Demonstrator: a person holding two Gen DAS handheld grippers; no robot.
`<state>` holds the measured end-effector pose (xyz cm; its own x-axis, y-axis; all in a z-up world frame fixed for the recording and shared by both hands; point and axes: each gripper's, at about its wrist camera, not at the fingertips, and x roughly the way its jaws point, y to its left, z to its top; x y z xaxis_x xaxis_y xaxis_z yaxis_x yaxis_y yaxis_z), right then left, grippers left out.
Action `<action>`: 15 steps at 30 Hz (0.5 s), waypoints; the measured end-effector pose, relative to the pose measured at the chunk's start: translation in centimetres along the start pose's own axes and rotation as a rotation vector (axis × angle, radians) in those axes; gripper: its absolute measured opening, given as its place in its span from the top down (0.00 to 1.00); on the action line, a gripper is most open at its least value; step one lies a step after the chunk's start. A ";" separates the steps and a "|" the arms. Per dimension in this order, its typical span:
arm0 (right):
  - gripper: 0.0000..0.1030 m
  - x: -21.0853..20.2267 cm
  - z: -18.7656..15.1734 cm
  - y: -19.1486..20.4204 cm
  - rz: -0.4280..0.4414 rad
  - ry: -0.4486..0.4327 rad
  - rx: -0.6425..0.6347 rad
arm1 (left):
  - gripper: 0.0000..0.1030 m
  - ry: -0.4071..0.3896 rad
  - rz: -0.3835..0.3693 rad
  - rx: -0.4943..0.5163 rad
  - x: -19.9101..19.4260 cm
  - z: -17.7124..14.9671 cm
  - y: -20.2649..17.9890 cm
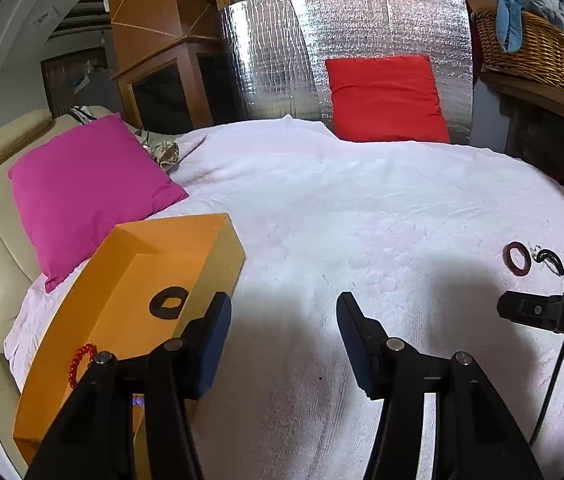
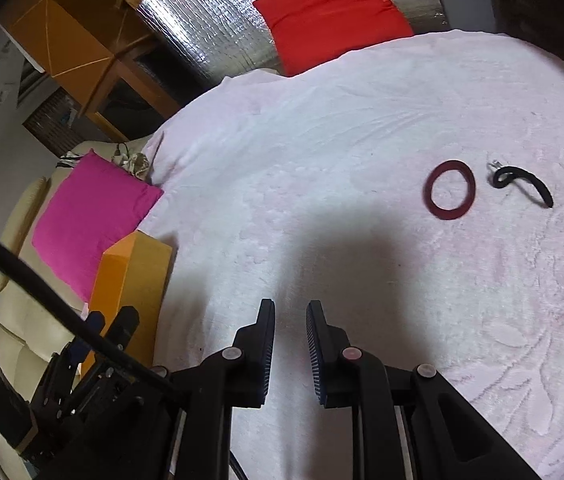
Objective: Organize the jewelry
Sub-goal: 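Withdraw both open tools toward the dark red ring and black hair tie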
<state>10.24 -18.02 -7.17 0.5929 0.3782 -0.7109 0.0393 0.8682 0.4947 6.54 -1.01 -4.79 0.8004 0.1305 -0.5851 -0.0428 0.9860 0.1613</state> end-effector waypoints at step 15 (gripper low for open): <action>0.81 -2.1 -1.0 -1.7 -0.135 -0.055 -0.015 | 0.41 0.135 -0.146 0.048 1.5 -1.4 -3.8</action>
<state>8.09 -20.02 -7.03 0.6259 0.2398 -0.7421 0.1101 0.9148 0.3885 7.05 -4.42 -7.38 0.7086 0.0029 -0.7056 0.0984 0.9898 0.1028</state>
